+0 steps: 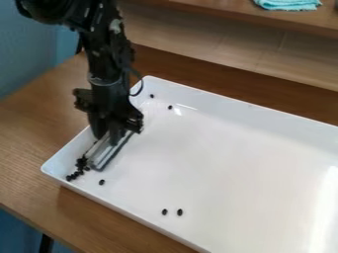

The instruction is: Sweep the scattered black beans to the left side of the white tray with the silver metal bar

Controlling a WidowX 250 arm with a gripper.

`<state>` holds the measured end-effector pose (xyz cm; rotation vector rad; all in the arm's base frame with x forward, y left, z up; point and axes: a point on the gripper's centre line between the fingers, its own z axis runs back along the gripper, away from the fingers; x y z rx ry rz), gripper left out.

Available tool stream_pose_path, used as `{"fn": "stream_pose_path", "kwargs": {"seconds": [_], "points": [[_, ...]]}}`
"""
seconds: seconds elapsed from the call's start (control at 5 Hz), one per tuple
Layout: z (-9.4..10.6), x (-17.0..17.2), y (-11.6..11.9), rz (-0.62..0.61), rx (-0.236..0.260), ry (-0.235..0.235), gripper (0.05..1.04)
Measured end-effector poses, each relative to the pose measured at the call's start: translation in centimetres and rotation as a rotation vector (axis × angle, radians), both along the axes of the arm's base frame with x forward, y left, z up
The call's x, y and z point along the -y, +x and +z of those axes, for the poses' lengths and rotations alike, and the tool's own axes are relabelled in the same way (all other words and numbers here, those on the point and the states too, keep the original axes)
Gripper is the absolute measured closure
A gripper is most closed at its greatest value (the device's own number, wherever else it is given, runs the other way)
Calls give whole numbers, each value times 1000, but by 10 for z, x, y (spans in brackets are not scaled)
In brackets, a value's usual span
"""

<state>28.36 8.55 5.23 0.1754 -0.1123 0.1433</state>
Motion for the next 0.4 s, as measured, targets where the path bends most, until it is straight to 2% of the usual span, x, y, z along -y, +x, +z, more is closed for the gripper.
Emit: {"fn": "stream_pose_path", "kwargs": {"seconds": [0.2,0.4], "points": [[9,19,1,-15,9,-31,762],[32,45,13,-48,61,-52,763]]}}
